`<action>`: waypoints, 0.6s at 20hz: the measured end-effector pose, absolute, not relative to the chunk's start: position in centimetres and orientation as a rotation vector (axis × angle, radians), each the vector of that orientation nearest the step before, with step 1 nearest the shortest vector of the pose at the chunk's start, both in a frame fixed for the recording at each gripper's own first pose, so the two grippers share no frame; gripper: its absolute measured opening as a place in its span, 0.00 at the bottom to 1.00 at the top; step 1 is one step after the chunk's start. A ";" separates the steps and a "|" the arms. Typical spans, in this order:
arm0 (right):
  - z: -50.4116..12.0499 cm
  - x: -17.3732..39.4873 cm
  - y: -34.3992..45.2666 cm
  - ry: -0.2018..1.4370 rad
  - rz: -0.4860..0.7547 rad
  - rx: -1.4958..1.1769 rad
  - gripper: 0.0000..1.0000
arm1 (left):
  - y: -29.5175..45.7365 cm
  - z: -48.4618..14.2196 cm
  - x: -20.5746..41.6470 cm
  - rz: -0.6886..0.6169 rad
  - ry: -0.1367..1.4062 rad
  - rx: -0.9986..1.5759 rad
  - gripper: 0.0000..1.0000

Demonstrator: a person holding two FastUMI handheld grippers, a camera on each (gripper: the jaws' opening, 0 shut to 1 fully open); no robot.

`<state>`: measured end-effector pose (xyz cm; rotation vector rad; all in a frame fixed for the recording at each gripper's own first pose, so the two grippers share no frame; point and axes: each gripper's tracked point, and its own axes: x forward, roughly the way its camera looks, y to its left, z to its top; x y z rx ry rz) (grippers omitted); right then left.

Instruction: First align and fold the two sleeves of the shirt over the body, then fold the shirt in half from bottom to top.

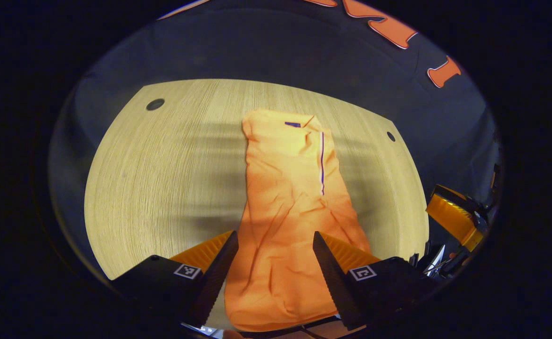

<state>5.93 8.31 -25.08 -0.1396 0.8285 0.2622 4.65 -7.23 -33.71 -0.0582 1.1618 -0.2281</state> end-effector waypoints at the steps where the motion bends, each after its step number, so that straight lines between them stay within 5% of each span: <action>1: -26.4 4.9 8.6 0.864 0.262 -0.153 0.99 | -6.9 -33.8 3.5 -0.229 1.172 -0.077 0.99; 12: -34.9 -6.3 6.5 1.119 0.224 -0.259 0.99 | -1.9 -38.1 -6.4 -0.167 1.237 0.025 0.99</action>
